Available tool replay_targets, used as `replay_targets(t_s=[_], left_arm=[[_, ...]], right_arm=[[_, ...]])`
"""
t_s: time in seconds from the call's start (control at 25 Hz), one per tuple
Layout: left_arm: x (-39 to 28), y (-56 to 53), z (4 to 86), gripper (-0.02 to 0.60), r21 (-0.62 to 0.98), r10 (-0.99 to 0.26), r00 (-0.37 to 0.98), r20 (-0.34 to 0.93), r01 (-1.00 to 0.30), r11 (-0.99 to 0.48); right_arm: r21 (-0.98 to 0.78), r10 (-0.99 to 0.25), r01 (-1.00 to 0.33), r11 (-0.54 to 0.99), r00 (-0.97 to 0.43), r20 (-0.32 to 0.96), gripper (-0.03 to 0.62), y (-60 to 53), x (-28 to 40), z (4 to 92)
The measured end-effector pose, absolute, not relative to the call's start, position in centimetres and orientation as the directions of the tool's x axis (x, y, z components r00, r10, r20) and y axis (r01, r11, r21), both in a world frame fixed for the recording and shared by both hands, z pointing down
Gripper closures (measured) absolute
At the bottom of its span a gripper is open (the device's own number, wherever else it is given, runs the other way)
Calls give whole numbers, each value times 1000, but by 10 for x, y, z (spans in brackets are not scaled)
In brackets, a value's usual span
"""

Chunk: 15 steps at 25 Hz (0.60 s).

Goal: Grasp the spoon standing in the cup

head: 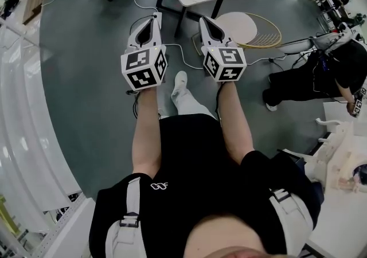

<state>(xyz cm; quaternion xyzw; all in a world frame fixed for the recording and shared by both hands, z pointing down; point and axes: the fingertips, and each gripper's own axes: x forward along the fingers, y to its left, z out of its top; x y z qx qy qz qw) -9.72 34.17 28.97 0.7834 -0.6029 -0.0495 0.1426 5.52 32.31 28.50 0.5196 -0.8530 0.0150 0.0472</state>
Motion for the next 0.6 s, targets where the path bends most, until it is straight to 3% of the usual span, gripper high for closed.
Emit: replay_targets(t_s=[0.6], left_arm=[[-67,241,336,569,324,-938,301,172,-917,-235]], right_arm=[[-79,-894,-904,421,-428,130,588,226,92,320]])
